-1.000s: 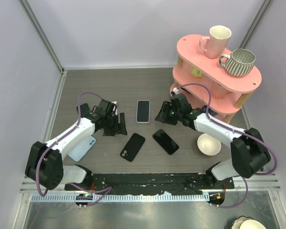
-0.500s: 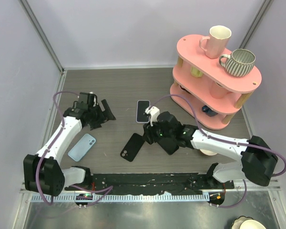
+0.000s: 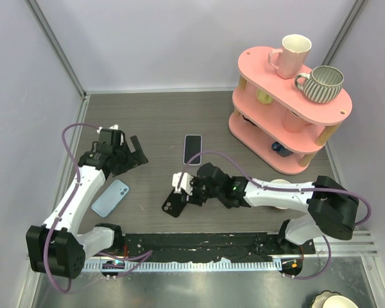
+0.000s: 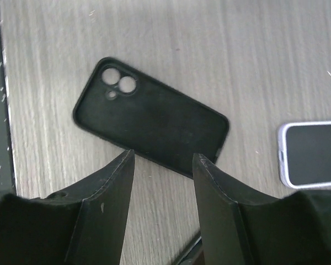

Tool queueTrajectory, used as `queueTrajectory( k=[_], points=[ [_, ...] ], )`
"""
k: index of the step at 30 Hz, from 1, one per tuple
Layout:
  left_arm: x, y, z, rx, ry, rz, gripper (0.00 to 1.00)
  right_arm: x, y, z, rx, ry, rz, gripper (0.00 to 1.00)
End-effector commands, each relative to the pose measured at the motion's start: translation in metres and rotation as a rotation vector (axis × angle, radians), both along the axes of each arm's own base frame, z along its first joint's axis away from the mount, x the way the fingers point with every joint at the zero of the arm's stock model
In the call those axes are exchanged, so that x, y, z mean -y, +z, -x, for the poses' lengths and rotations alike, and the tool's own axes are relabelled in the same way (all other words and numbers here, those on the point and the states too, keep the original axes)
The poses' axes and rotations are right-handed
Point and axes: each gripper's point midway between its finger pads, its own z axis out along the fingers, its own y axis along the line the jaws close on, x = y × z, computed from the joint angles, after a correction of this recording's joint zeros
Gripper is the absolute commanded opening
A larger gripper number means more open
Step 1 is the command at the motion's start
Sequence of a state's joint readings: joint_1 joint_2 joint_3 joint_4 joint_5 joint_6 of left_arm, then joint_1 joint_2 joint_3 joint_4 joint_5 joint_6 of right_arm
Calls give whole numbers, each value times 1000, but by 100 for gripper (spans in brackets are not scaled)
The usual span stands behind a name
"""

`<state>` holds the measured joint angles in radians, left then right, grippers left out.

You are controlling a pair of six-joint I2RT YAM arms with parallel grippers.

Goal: Put the phone into the phone case

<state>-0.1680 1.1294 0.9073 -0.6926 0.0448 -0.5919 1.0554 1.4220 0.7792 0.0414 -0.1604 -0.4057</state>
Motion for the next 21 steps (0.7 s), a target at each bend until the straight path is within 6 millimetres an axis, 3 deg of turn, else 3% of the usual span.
queueTrajectory(
  k=[1, 9, 14, 21],
  points=[
    [-18, 7, -4, 63, 77, -58, 100, -18, 7, 6, 150, 167, -39, 52],
    [-28, 10, 0, 69, 135, -87, 100, -16, -29, 20, 119, 327, 91, 51],
    [-26, 10, -1, 68, 130, -81, 100, -16, -42, 28, 114, 391, 105, 50],
    [-24, 9, -1, 63, 121, -72, 100, -27, -51, 24, 88, 409, 134, 47]
  ],
)
